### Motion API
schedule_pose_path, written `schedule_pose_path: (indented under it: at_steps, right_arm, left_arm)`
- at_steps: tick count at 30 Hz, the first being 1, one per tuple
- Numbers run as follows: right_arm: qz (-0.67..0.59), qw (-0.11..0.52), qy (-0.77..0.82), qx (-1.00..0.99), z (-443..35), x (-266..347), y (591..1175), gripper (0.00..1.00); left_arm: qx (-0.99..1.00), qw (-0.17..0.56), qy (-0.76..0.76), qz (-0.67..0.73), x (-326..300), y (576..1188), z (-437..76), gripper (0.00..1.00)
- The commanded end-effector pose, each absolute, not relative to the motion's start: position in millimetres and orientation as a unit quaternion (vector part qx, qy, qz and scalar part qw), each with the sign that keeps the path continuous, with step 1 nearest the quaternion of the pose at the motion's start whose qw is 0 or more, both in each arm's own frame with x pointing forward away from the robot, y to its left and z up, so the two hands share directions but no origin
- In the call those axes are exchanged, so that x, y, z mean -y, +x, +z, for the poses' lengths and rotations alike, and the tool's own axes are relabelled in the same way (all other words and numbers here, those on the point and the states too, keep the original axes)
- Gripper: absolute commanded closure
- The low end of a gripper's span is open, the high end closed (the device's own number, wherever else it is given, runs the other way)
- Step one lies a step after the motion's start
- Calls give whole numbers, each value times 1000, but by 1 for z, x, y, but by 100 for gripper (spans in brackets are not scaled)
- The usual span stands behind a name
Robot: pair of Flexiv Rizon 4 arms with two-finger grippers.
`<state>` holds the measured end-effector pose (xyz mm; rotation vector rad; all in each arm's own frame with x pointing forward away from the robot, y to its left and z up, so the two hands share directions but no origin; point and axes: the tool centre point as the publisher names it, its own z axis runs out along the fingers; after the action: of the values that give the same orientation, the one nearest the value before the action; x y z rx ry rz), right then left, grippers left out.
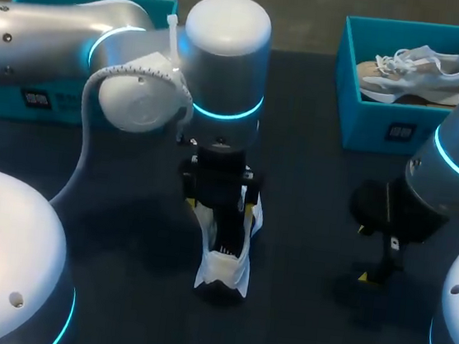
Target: Take the shoe out of the shoebox, open the shoe tongue, remove and reinsert the insole, then place the shoe into the shoebox
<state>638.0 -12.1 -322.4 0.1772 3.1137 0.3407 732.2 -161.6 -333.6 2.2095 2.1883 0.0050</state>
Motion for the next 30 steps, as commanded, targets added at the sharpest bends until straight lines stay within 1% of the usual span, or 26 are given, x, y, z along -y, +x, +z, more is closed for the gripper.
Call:
schedule_pose_path:
  at_steps: [1,9,20,26,30]
  right_arm:
    - [109,4,57,-992,-323,12,636,0]
    - [109,4,57,-992,-323,12,636,0]
    - [109,4,57,-992,-323,12,636,0]
    - [109,4,57,-992,-323,12,636,0]
    - [109,4,57,-992,-323,12,636,0]
  left_arm:
    - [-705,21,709,3,157,735,-325,0]
    - [-714,36,699,9,155,746,-315,0]
    - [-728,78,681,1,136,769,-277,0]
    - [-726,77,683,-26,125,782,-263,0]
    - [-718,57,693,-38,123,793,-260,0]
